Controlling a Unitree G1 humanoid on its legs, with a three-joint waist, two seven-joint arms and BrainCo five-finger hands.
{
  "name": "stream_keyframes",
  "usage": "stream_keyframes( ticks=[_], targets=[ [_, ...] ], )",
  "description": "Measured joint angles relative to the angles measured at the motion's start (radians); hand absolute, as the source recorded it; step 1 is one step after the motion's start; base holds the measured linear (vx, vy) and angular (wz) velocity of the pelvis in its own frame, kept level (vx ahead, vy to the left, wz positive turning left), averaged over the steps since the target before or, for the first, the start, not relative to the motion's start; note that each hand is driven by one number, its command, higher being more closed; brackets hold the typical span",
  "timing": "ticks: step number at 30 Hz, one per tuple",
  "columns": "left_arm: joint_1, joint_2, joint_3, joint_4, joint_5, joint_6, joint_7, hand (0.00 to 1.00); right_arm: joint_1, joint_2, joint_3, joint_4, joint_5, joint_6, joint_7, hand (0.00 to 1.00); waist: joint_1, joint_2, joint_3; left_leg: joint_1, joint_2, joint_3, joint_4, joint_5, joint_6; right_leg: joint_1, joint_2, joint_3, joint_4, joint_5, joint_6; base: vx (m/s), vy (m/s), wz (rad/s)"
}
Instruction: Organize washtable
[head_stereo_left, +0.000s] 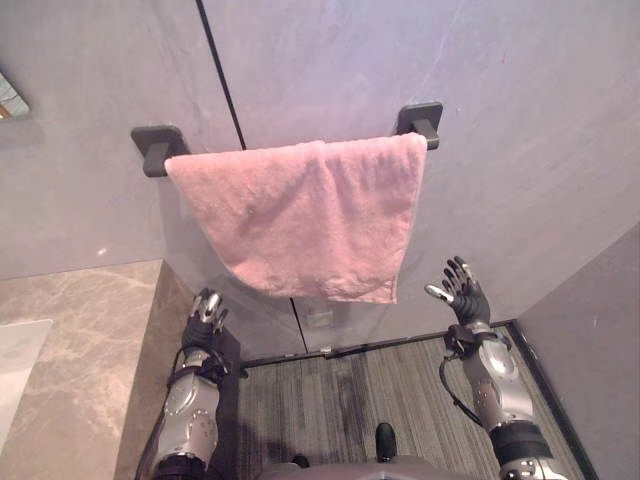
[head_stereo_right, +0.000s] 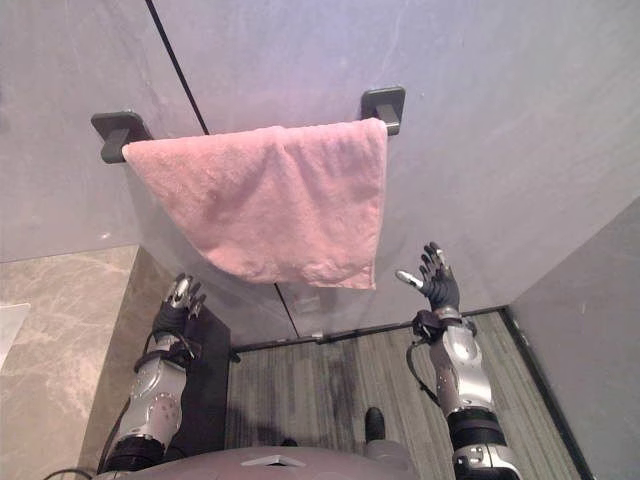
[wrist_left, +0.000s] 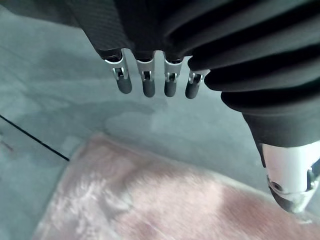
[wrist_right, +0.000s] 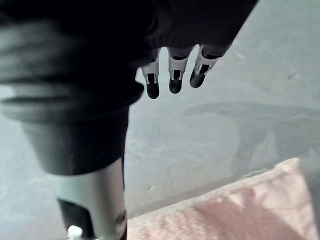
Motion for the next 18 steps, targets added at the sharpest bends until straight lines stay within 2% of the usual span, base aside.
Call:
stream_keyframes(
  ticks=[6,9,12,15,18],
  targets=[
    [0.016,-0.017,-0.006,0.236,0.185,0.032,0.006,0.0,0.051,0.065,-0.075,0.218,-0.026,0.007,-0.018,0.0,-0.001,-0.012,0.0,0.011,-0.001,0.003,-0.002,0.0,0.0,0.0,0.0,0.003,0.0,-0.003,0.002,0.03,0.0,-0.02],
    [0.013,-0.032,-0.014,0.38,0.352,0.042,0.024,0.0,0.078,0.092,-0.148,0.391,-0.051,0.009,-0.035,0.0,-0.003,-0.012,0.0,0.022,-0.003,0.006,-0.008,-0.001,0.001,0.007,0.0,0.006,0.0,-0.006,0.005,0.01,0.005,-0.03],
    [0.011,-0.058,-0.016,0.516,0.454,0.069,0.045,0.0,0.106,0.104,-0.216,0.581,-0.05,0.014,-0.062,0.0,-0.005,-0.012,0.0,0.034,-0.003,0.008,-0.011,-0.002,0.002,0.018,0.0,0.008,0.0,-0.009,0.006,0.0,0.0,0.0],
    [0.013,-0.07,-0.019,0.608,0.497,0.083,0.054,0.0,0.127,0.105,-0.289,0.726,-0.051,0.04,-0.068,0.0,-0.007,-0.014,-0.003,0.036,-0.003,0.02,-0.014,-0.003,0.002,0.02,0.0,0.016,0.0,-0.01,0.005,-0.02,0.014,-0.09],
    [0.013,-0.081,0.012,0.666,0.507,0.109,0.063,0.0,0.154,0.105,-0.385,0.79,-0.091,0.083,-0.086,0.0,-0.006,-0.014,-0.005,0.05,-0.003,0.042,-0.017,-0.009,-0.001,0.022,0.003,0.038,0.0,-0.01,0.005,-0.02,0.011,-0.19]
  ],
)
